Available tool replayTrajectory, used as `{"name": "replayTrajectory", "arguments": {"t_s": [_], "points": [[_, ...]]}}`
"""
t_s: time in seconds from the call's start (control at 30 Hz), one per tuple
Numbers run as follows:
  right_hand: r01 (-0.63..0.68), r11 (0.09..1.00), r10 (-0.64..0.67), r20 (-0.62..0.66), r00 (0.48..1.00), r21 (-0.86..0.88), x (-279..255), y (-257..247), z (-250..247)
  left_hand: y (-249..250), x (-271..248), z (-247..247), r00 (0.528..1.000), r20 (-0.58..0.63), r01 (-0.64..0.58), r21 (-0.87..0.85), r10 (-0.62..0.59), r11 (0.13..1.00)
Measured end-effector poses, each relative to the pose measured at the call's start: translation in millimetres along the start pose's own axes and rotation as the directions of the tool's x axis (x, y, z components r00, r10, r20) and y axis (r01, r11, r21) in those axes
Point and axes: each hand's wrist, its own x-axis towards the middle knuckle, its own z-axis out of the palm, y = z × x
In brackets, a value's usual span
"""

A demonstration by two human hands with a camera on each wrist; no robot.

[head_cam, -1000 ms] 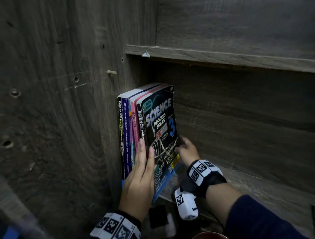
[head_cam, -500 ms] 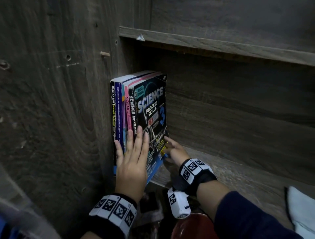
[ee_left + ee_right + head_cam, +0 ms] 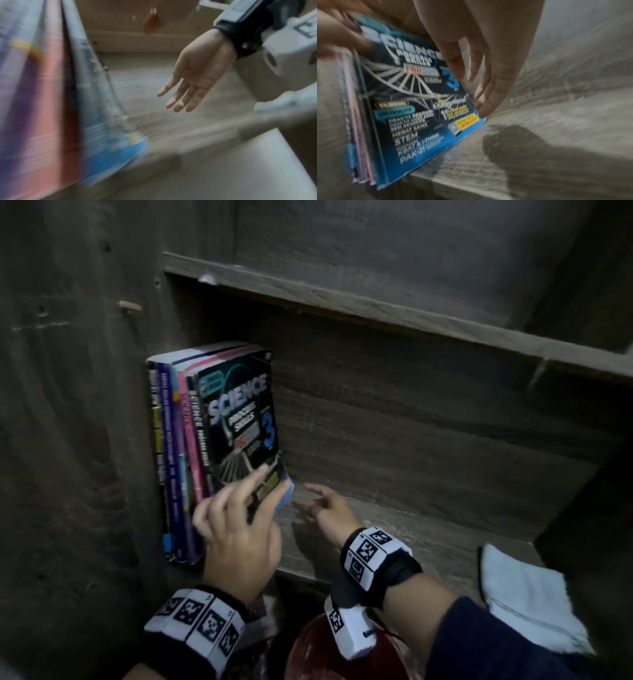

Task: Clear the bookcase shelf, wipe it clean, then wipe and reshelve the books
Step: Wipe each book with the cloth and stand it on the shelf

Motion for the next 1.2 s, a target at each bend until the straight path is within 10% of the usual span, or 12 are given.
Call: {"name": "replayTrajectory", "arguments": {"t_s": [0.2,0.4,0.73,0.97,1.2], "points": [[0.071,0.991,-0.081,-0.091,0.993,-0.113,-83,-10,-80,45,23,19,0.915,0.404,0.147,-0.318,-0.007,0.937],[-0.032,0.976,-0.035,-0.297,0.954,-0.217,-220,3,-180,133,30,20,0.829,0.531,0.094,-0.444,0.177,0.891],[-0.312,0.949,0.272,-0.643,0.716,0.053,-475,108,-245,322,2,-31,0.605,0.598,0.033,-0.679,0.527,0.733],[-0.594,0.79,0.507,-0.708,0.492,0.153,-563,230,-244,434,-97,-46,0.322,0.698,0.156,-0.706,0.64,0.691],[-0.856,0.516,0.667,-0.634,0.392,0.013,-559,301,-236,464,-210,-10,0.015,0.86,0.164,-0.505,0.51,0.847]]}}
